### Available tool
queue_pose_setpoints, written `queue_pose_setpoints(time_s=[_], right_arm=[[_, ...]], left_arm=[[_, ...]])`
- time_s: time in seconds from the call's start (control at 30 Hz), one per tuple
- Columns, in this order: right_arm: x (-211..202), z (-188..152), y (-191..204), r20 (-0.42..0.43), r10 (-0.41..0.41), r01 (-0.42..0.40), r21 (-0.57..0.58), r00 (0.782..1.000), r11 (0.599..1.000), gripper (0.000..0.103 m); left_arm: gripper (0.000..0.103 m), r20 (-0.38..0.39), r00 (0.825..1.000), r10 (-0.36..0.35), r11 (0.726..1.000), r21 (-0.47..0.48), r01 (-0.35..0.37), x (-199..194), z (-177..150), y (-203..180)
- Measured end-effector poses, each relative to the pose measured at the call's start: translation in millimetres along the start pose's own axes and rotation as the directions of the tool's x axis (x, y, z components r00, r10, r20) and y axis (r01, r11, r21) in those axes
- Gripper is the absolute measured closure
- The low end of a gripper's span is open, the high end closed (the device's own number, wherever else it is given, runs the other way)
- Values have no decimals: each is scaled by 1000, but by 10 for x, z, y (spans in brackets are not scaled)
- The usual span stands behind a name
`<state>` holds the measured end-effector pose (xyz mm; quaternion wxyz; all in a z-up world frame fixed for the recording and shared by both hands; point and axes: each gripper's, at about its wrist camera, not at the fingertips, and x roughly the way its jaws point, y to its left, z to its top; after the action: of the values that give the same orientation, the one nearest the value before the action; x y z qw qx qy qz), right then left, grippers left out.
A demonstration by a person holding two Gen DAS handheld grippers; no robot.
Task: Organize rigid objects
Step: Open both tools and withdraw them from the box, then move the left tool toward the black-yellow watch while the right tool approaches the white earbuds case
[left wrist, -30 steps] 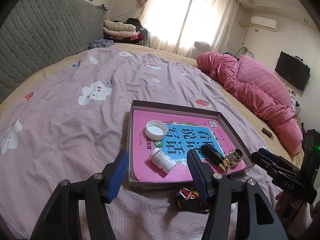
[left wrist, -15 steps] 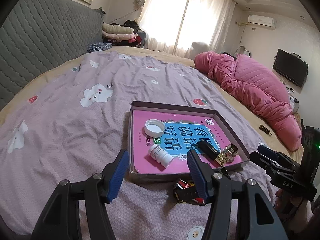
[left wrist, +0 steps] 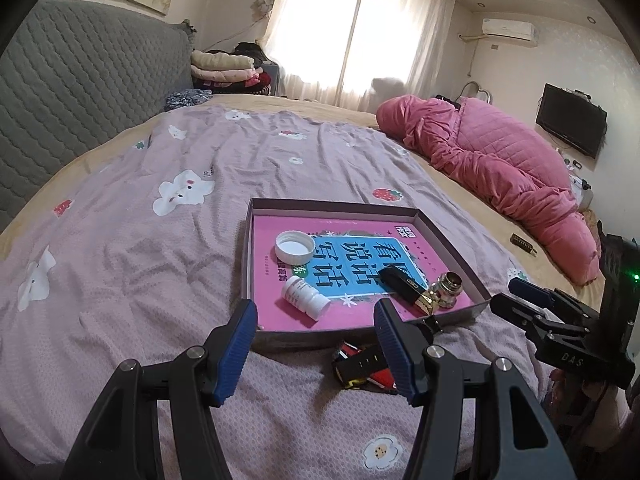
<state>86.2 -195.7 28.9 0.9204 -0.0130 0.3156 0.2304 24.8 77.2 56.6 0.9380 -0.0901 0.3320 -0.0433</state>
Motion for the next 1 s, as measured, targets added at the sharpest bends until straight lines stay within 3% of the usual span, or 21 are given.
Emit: queue_pose_setpoints(time_s=[1.0], right_arm=[[-122,-161,184,-63,37,-39,-31,997,999,30]], left_arm=[[43,-139,989,-48,996,66,57,11,-352,-384]])
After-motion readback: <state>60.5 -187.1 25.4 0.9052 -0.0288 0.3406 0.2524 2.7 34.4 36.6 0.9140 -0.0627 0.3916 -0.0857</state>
